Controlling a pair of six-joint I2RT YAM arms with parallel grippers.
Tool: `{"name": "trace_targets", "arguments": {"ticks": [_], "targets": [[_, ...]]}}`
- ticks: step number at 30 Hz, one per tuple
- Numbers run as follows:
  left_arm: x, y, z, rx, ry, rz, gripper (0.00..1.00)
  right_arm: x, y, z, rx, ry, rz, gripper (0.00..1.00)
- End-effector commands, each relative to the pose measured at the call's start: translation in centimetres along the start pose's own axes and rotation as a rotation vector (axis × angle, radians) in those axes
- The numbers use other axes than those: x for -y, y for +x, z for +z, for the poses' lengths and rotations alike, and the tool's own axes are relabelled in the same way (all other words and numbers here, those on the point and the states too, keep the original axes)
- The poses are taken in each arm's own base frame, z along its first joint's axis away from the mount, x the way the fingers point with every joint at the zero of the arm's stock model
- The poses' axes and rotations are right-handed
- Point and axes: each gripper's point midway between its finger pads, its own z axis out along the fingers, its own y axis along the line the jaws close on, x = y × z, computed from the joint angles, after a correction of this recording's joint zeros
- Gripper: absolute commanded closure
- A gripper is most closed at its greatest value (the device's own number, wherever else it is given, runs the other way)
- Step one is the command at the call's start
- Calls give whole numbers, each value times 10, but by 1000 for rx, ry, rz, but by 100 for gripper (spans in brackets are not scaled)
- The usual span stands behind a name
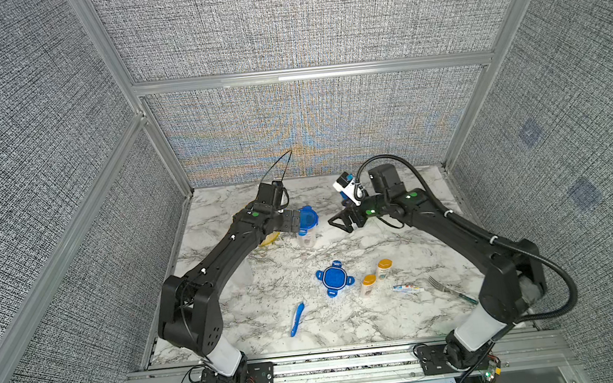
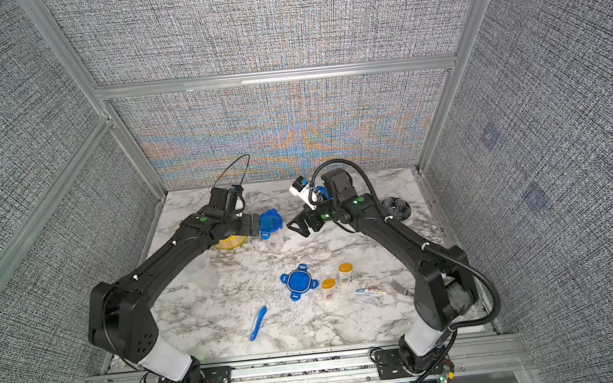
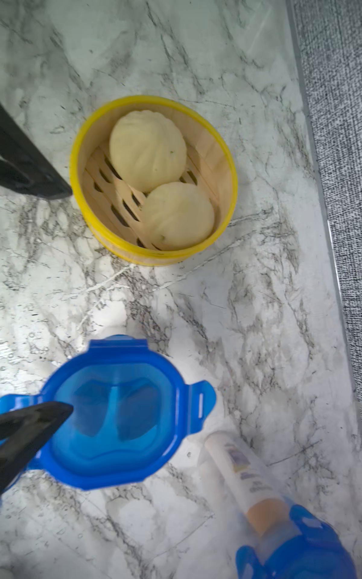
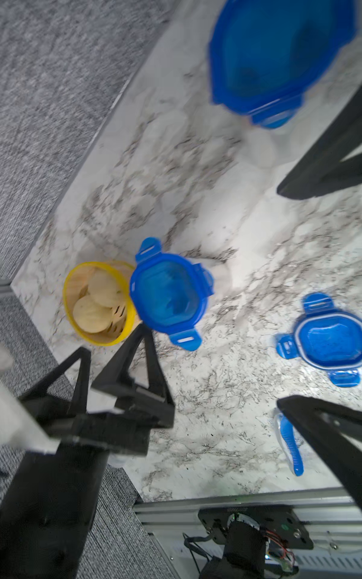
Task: Pack away toiletry kits
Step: Close the fastener on the container.
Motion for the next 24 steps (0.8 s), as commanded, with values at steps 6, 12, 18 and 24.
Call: {"name": "trace_targets", "arguments": {"ticks": [6, 12, 18, 24], "targets": [[1, -16, 18, 8, 52, 30, 1, -11, -16, 49, -40, -150, -198, 1], [-3, -5, 32, -32, 44, 35, 0, -5, -6, 77, -90, -152, -207, 1], [-2, -2, 38, -60, 54, 37, 0, 9, -1, 97, -116, -121, -187, 1], [-2, 1, 42, -78, 48, 37, 0, 12, 8, 114, -138, -129, -186, 1]]}}
